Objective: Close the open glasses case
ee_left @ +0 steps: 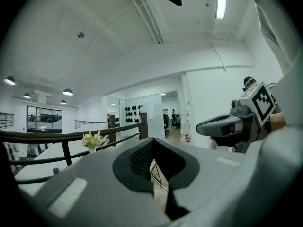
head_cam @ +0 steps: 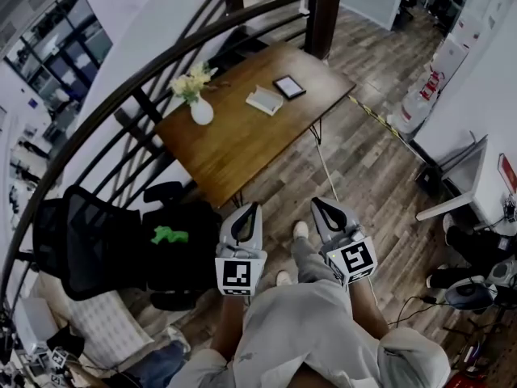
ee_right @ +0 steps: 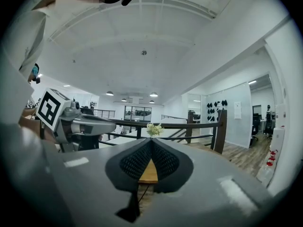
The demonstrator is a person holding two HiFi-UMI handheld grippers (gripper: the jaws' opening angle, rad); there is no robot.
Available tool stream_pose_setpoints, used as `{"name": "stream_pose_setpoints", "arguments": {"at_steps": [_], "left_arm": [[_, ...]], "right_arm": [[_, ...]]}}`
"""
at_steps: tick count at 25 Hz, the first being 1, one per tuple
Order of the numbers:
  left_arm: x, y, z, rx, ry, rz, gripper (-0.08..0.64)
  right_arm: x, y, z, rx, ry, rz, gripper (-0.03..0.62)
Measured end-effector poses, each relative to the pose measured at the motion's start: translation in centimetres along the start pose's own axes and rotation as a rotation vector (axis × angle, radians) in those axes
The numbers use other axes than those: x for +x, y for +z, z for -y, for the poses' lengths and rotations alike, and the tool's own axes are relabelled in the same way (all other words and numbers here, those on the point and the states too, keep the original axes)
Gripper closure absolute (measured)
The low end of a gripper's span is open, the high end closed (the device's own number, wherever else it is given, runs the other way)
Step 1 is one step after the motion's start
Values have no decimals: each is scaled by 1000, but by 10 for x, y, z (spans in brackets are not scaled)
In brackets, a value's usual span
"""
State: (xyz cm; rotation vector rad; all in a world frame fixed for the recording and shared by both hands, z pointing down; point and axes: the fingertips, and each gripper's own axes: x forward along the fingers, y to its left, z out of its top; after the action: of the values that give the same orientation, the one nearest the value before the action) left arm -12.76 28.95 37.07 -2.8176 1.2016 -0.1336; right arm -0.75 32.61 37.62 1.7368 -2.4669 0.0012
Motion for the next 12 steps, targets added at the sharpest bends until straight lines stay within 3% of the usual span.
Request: {"name": "stream_pose_setpoints", "arguments": {"at_steps": [12], "left_arm": [[80,8,-35,-18,36,-19,541]], "right_arm": [[76,10,59,17,48,3,589]]}}
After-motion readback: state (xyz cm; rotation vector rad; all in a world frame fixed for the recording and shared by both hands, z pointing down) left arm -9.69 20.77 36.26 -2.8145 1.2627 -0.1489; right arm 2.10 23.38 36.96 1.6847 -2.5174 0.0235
